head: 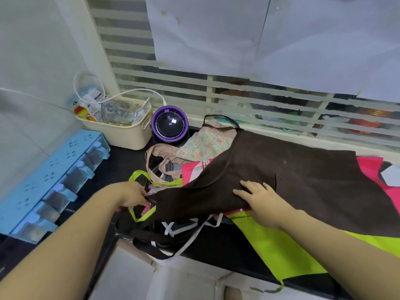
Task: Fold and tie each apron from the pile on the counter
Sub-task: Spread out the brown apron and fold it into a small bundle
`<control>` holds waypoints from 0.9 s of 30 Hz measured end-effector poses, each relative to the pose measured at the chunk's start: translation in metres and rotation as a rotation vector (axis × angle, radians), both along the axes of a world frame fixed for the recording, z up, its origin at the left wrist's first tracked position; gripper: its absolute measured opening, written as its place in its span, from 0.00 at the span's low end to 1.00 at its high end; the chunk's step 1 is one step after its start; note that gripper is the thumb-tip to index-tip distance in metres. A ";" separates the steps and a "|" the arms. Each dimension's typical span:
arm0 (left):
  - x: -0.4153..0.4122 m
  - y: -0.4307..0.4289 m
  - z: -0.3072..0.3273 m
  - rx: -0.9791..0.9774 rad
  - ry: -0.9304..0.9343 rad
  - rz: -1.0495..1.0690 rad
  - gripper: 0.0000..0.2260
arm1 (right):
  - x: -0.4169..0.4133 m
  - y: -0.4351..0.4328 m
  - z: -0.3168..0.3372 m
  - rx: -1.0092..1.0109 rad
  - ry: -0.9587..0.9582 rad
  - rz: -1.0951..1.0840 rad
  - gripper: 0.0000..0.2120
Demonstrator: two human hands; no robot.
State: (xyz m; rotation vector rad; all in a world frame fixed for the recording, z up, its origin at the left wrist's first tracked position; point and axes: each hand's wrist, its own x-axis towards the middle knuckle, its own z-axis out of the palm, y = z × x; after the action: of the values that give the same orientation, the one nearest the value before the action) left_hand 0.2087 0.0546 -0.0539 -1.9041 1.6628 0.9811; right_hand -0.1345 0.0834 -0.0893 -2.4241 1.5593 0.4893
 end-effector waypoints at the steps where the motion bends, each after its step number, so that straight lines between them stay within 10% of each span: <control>1: -0.004 0.000 -0.002 -0.073 -0.033 -0.085 0.14 | 0.004 0.002 0.000 -0.009 -0.013 0.018 0.30; 13: -0.061 -0.003 -0.048 -0.525 0.389 -0.193 0.13 | 0.059 -0.055 0.023 -0.065 -0.123 0.087 0.28; 27: -0.093 -0.010 -0.036 -0.474 -0.335 -0.562 0.19 | 0.094 -0.099 0.016 -0.095 0.171 0.299 0.14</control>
State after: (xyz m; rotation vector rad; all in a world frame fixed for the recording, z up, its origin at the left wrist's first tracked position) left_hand 0.1158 0.0441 -0.0901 -1.5768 2.1580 0.0458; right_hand -0.0401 -0.0152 -0.0738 -2.7705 1.3101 0.7077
